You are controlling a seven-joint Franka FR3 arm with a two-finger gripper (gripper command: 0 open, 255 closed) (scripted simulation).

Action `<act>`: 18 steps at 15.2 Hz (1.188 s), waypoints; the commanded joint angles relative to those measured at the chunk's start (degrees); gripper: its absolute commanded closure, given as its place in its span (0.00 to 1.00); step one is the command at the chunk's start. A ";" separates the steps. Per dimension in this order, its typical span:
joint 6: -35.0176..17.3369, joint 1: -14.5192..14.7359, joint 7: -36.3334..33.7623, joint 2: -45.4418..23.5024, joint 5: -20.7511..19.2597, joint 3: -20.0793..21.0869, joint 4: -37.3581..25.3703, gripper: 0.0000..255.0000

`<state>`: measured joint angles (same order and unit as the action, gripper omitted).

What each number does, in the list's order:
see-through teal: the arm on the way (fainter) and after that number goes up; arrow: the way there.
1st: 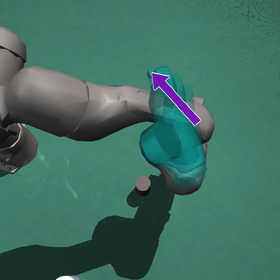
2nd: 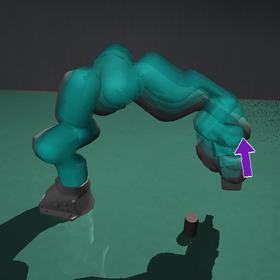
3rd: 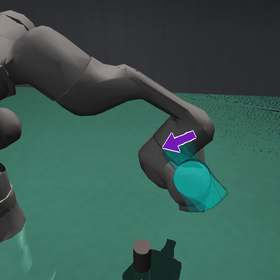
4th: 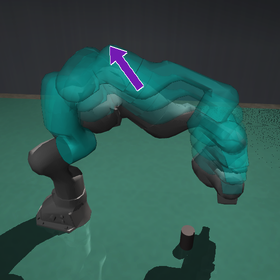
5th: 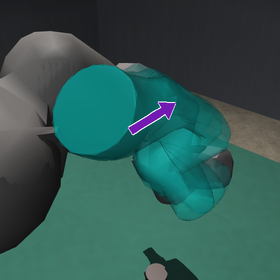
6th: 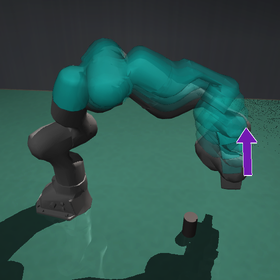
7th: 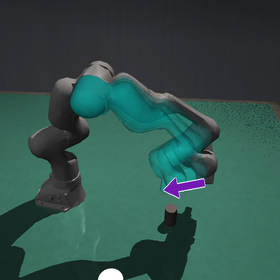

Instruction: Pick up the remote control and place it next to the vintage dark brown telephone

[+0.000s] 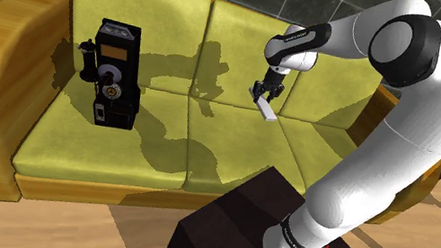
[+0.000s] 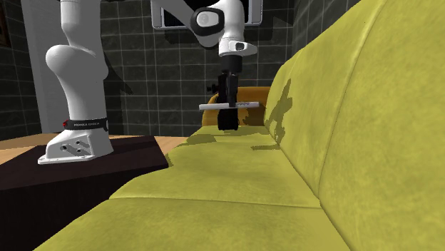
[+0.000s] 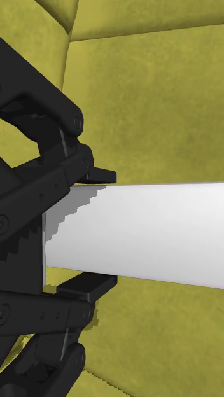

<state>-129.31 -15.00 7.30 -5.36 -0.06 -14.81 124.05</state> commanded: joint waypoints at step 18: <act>14.21 0.28 -1.01 6.29 -1.77 0.05 -8.11 1.00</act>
<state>-115.99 -14.71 6.26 0.69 -1.78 -14.74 116.60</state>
